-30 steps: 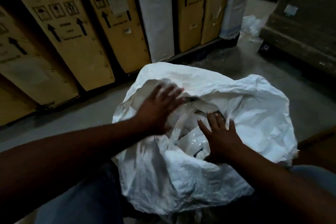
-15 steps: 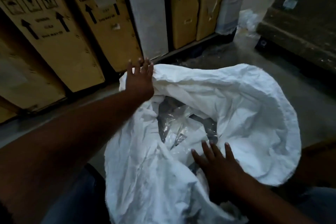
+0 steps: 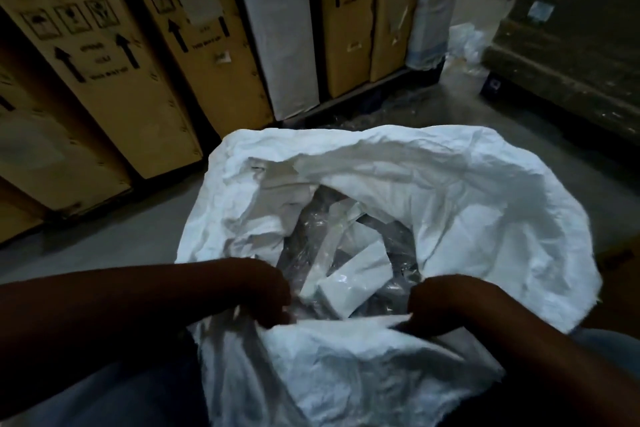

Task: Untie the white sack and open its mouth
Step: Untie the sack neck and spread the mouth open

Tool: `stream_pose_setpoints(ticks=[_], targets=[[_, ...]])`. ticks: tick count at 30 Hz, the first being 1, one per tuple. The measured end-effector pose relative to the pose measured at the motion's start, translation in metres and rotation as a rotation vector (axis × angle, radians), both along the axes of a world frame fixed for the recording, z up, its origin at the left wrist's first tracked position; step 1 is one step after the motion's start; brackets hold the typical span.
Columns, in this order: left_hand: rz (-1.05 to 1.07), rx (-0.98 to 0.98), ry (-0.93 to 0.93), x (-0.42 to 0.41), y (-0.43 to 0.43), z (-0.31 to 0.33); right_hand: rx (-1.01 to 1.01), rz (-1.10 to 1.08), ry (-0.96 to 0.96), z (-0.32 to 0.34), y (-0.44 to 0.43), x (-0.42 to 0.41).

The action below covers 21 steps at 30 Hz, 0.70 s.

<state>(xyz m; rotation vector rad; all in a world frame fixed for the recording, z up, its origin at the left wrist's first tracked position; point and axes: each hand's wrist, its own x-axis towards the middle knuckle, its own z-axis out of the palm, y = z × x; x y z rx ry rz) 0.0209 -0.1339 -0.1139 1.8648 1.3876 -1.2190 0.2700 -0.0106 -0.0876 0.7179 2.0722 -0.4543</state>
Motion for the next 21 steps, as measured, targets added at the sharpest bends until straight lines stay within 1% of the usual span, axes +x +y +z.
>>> stream_pose_setpoints(ticks=[2,3,5,6,7,8,10,13,15,17,18,21], targets=[[0.141,-0.058,-0.025,0.006,-0.005,0.011,-0.029,-0.023,-0.106,0.007,-0.005,0.005],[0.189,-0.083,-0.023,0.007,-0.010,0.015,-0.039,-0.023,-0.118,0.009,-0.006,0.006],[0.306,-0.098,-0.012,0.010,-0.017,0.027,-0.050,-0.011,-0.096,0.013,-0.006,0.006],[0.336,-0.051,-0.017,0.010,-0.020,0.036,-0.037,0.000,-0.075,0.017,-0.007,0.006],[0.349,0.033,-0.033,0.010,-0.023,0.045,0.008,0.006,-0.031,0.021,-0.007,0.006],[0.336,0.157,-0.064,0.008,-0.026,0.050,0.075,-0.004,0.050,0.022,-0.005,0.007],[0.314,0.479,-0.112,0.004,-0.029,0.056,0.259,-0.031,0.297,0.024,0.002,0.009],[0.440,0.946,-0.243,0.005,-0.033,0.054,0.460,-0.130,0.658,0.022,0.017,0.002],[0.525,1.195,-0.295,0.011,-0.028,0.051,0.560,-0.203,0.889,0.018,0.023,-0.004],[0.568,1.328,-0.320,0.014,-0.017,0.047,0.630,-0.240,1.025,0.013,0.029,-0.008],[0.574,1.354,-0.309,0.015,-0.011,0.045,0.651,-0.248,1.048,0.012,0.032,-0.010],[0.558,1.351,-0.272,0.020,-0.005,0.035,0.675,-0.235,1.021,0.006,0.036,-0.016]])
